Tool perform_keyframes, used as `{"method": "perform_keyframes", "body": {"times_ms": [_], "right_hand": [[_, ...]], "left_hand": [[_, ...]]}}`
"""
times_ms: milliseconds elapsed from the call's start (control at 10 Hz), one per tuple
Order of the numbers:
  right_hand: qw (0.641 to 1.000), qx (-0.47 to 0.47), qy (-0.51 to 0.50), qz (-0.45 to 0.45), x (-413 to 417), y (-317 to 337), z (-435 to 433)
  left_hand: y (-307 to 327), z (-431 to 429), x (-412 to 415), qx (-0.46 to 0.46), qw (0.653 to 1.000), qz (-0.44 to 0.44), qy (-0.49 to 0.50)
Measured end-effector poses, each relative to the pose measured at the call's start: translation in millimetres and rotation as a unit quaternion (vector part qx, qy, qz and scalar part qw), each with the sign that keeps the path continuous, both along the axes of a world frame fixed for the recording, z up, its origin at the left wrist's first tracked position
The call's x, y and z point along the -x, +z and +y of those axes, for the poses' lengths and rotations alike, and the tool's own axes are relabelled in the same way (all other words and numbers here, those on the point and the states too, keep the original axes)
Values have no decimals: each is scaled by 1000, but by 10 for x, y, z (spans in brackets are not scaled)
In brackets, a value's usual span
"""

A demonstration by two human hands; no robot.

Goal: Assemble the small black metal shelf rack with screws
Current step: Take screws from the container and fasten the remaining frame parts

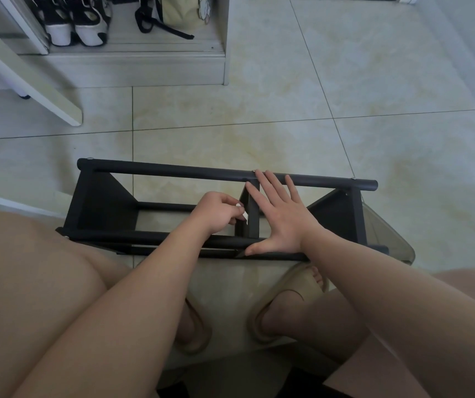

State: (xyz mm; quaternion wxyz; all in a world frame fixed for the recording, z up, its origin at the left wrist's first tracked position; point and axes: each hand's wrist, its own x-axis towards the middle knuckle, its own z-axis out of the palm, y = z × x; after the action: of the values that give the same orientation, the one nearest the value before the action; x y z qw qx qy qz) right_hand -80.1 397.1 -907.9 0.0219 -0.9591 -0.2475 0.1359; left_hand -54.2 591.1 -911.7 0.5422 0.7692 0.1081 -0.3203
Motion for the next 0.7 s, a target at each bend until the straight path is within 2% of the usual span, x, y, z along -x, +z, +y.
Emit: {"method": "perform_keyframes", "body": {"times_ms": [400,700], "right_hand": [[1000,1,0,-2,-4,-13,-4],[1000,1,2,-5,-4,-21,-6]], "left_hand": [[-1,-14,9,-15,999,3,-32],[30,11,-28,-3,997,69,-27]]}}
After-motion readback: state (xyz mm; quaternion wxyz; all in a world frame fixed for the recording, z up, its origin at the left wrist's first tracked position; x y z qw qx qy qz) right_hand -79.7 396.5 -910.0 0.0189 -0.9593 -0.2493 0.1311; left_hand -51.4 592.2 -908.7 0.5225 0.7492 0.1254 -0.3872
